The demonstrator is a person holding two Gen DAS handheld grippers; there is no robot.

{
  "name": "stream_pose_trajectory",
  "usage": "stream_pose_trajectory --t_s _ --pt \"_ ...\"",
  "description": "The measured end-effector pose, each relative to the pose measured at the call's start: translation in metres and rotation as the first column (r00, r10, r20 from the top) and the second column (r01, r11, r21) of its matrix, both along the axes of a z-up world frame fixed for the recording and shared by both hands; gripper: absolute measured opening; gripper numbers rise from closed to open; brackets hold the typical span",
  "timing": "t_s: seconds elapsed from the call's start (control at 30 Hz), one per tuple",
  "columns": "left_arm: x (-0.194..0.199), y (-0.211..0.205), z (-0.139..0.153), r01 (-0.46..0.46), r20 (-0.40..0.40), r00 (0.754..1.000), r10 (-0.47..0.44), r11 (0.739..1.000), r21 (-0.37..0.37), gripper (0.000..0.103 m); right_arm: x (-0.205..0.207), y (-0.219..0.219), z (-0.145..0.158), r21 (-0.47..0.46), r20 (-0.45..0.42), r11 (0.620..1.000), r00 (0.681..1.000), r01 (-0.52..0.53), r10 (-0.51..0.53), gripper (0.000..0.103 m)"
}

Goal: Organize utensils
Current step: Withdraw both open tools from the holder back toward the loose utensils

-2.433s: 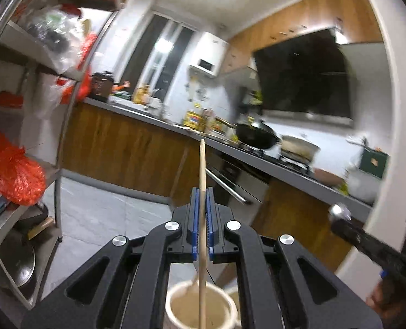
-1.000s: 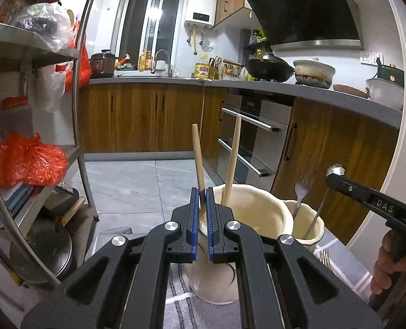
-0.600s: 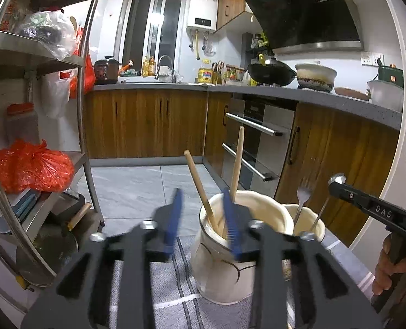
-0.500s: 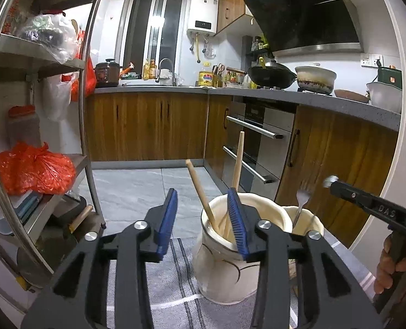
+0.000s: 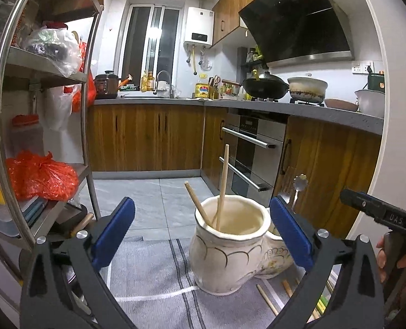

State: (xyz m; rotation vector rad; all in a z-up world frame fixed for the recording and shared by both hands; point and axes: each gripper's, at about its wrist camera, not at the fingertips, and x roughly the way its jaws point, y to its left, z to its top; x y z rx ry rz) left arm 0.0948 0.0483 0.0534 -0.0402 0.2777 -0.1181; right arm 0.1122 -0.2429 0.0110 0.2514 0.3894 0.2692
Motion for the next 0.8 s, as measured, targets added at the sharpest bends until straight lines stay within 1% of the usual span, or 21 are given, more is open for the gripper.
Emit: stream_pose_trajectory --t_s 0.17,0.27,0.37,0.5,0.7,0.8 --pt "-0.006 -0.004 -0.007 -0.007 -0.022 1.0 0.008 0.999 0.033 0.097 -0.01 -0.001 -0.007 -0.082 -0.029 0.997 1.0 -0.002 -0.001 0.098" --pt "-0.008 -0.009 -0.015 -0.017 -0.053 0.998 0.021 0.997 0.081 0.097 -0.018 -0.003 -0.012 -0.127 -0.039 0.992 0.999 -0.002 -0.003 0.098" --pt "-0.01 -0.009 -0.023 0.001 -0.08 0.997 0.006 0.996 0.084 0.097 -0.024 -0.007 -0.016 -0.16 -0.042 0.987 0.999 0.001 -0.008 0.098" --pt "-0.01 -0.012 -0.032 -0.005 -0.118 0.993 0.016 0.995 0.097 0.097 -0.026 -0.014 -0.021 -0.175 -0.056 0.984 0.998 0.005 -0.015 0.098" --pt "-0.01 -0.017 -0.041 0.035 -0.187 0.982 -0.023 0.997 0.061 0.097 -0.024 -0.024 -0.031 -0.188 -0.089 0.982 0.995 0.017 -0.035 0.098" --pt "-0.011 -0.027 -0.05 0.061 -0.22 0.975 -0.04 0.994 0.09 0.097 -0.024 -0.027 -0.037 -0.193 -0.108 0.981 0.993 0.019 -0.041 0.098"
